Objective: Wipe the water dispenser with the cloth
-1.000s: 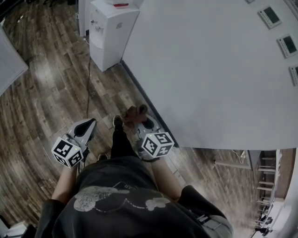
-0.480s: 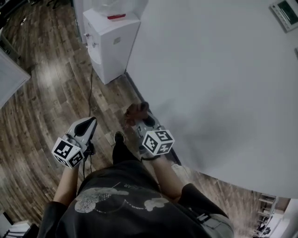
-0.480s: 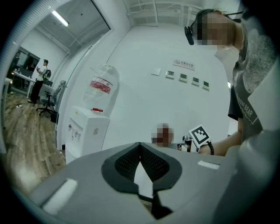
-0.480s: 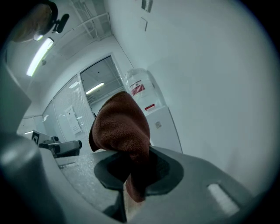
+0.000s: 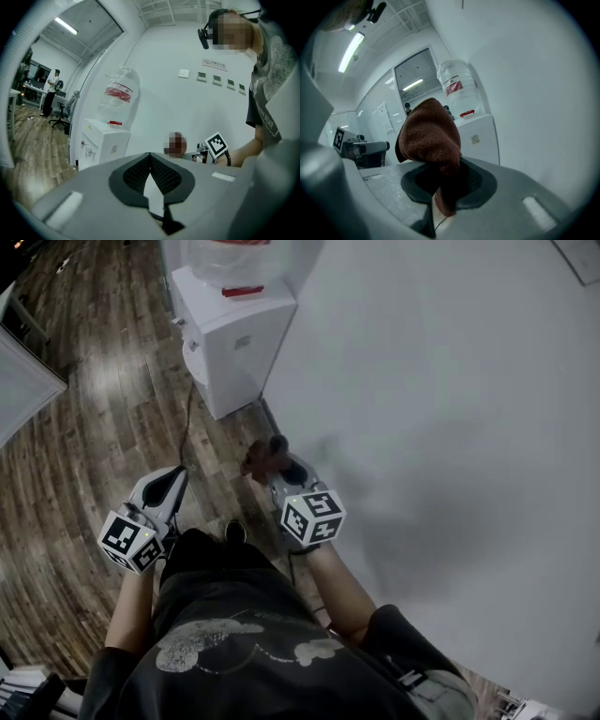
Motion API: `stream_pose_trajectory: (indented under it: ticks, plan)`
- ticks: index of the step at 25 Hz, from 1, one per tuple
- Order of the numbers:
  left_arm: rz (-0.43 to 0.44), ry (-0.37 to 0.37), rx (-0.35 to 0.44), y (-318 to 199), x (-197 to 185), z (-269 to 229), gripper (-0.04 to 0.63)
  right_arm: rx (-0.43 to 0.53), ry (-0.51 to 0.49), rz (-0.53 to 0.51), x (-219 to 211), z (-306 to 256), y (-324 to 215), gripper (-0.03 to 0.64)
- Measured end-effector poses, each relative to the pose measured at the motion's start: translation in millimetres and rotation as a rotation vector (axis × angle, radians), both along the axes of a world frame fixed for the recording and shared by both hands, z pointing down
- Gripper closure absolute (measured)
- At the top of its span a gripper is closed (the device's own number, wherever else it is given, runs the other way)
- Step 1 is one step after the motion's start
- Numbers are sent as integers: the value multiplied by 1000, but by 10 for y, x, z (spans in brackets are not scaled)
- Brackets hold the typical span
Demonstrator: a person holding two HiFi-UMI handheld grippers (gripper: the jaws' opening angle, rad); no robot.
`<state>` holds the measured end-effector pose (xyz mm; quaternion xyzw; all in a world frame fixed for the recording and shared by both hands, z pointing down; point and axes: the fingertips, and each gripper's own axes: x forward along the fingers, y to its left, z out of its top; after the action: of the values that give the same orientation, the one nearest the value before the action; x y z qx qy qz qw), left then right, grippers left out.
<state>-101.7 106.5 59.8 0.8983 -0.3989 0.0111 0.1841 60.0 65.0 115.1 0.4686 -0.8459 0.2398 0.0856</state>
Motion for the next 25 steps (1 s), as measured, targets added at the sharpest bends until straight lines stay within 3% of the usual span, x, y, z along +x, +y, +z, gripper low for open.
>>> stream_pose_trajectory:
  ticks: [9, 17, 25]
  plan:
    - [-11, 40, 5, -714, -34, 77, 578, 4, -1, -18, -338, 27, -764, 560]
    - [-18, 39, 10, -1758, -292, 259, 578, 63, 64, -50, -796, 20, -1840, 560]
    - [-30, 72, -5, -2494, -418, 527, 578, 112, 20, -19, -1183, 200, -2773, 560]
